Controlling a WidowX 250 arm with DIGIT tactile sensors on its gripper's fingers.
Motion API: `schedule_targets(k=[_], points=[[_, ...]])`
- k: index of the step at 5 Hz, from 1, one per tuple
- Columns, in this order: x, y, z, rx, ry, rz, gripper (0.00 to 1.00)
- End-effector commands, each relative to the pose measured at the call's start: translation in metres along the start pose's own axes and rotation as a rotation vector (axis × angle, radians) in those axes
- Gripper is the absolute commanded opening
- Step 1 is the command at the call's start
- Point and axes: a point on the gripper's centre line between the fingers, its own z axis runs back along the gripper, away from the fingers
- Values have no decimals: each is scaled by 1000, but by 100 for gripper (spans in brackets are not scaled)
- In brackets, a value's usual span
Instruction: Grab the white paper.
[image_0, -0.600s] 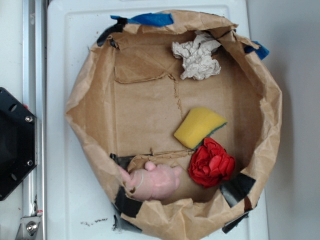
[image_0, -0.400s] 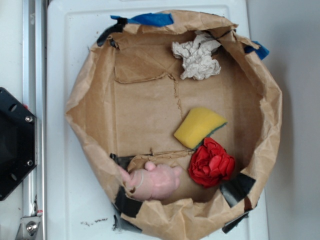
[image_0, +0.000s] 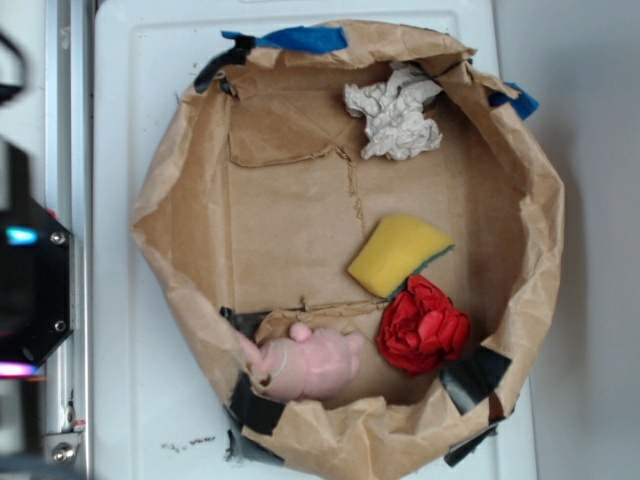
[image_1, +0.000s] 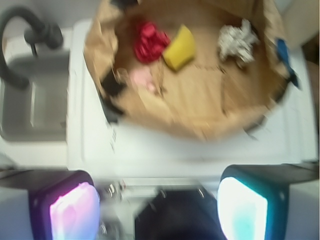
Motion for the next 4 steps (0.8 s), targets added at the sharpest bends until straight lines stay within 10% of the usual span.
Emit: schedule_targets(k=[1, 4], points=[[54, 17, -41, 22, -110, 157, 100], [90, 51, -86, 85, -259, 273, 100]])
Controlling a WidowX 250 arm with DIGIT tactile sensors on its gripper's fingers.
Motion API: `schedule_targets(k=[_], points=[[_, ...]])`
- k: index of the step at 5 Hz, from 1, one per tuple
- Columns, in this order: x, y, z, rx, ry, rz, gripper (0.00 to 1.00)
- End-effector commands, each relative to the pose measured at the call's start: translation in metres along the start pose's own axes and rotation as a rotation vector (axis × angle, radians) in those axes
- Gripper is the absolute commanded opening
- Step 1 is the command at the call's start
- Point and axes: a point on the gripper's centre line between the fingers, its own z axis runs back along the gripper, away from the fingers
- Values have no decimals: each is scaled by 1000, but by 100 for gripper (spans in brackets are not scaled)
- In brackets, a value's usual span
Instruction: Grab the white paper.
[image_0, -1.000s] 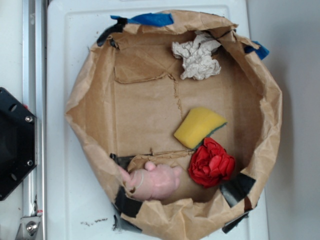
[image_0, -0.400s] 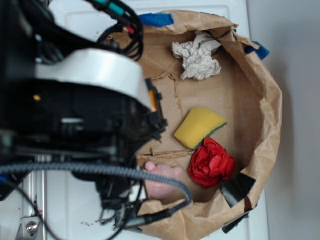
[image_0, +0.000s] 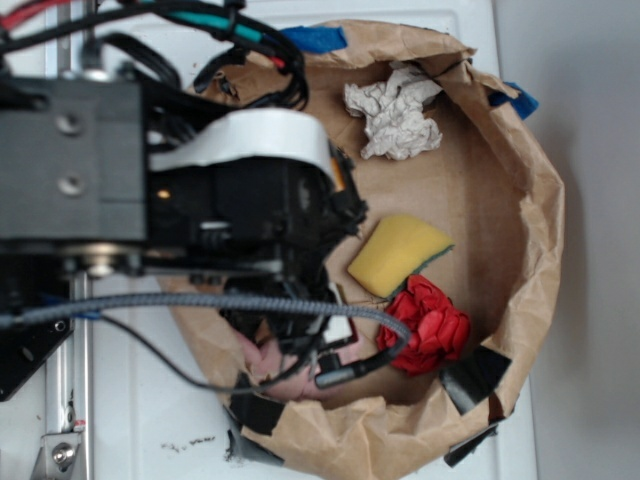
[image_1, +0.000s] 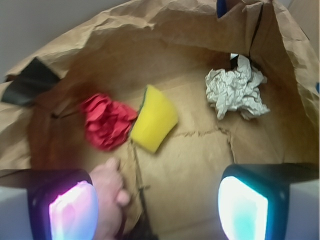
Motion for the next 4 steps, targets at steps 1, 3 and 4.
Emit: schedule_targets(k=[1, 3, 4], points=[[37, 31, -11, 70, -71, 125, 100], [42, 52, -8, 171, -122, 224, 100], [42, 52, -8, 171, -122, 224, 100]])
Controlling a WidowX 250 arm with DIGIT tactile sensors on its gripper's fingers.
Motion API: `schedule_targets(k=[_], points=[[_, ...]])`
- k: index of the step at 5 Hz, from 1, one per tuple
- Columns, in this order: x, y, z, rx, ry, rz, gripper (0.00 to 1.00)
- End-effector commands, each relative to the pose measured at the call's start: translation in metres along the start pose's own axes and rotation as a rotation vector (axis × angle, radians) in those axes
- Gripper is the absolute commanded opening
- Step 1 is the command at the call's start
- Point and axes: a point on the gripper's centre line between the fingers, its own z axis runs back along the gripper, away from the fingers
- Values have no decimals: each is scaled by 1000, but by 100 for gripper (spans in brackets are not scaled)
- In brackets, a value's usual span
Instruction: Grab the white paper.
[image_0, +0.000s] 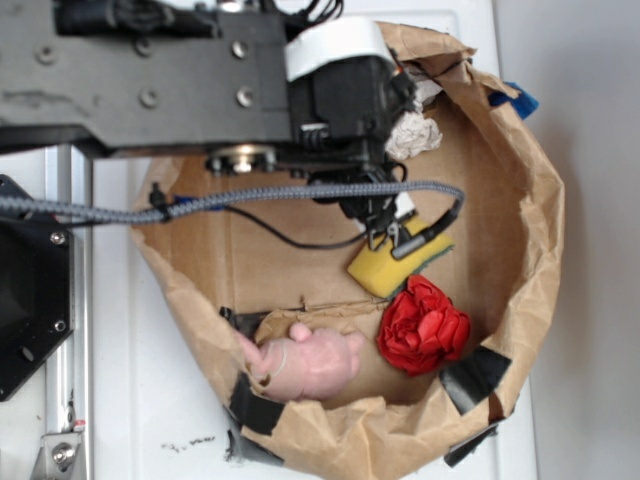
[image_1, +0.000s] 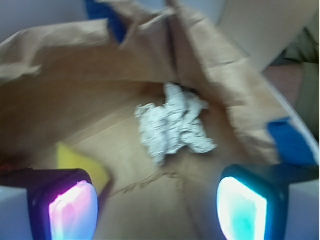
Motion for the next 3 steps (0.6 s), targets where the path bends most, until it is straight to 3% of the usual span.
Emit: schedule_targets(k=[1, 2, 3], points=[[13, 1, 16, -21, -52, 11, 100], [13, 1, 16, -21, -52, 11, 100], [19, -15, -6, -20, -21, 72, 100]])
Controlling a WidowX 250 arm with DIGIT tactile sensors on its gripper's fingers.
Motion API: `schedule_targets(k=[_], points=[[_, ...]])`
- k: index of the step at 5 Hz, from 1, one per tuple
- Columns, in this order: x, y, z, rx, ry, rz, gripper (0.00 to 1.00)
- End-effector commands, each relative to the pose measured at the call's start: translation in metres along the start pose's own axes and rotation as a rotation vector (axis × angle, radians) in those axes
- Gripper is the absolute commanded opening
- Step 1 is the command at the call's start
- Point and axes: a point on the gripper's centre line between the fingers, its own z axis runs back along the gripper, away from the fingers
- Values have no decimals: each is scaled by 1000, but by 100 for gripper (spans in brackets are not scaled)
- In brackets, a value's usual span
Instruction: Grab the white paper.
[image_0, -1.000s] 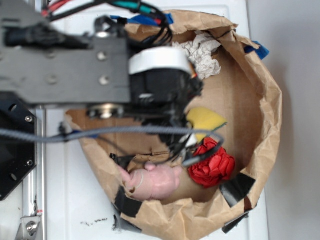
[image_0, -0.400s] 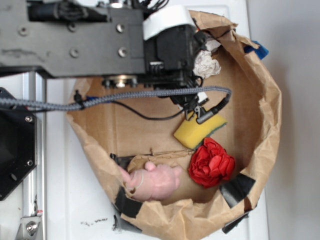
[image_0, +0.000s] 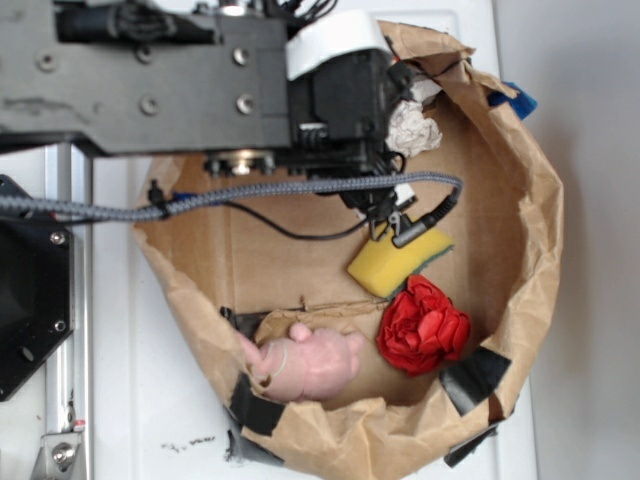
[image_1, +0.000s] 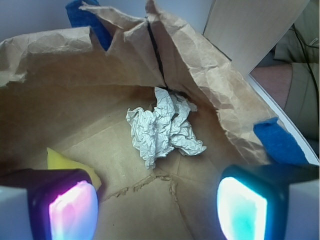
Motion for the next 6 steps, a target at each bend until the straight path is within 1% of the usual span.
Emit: schedule_targets(k=[1, 2, 3, 4, 5, 6], points=[[25, -22, -17, 0, -34, 89, 100], [30, -23, -21, 1, -33, 97, 100], [30, -19, -22, 6, -41, 100, 100], [35, -10, -32, 47, -48, 128, 100], [29, -6, -30, 52, -40, 124, 100], [25, -1, -26, 55, -61, 125, 100]])
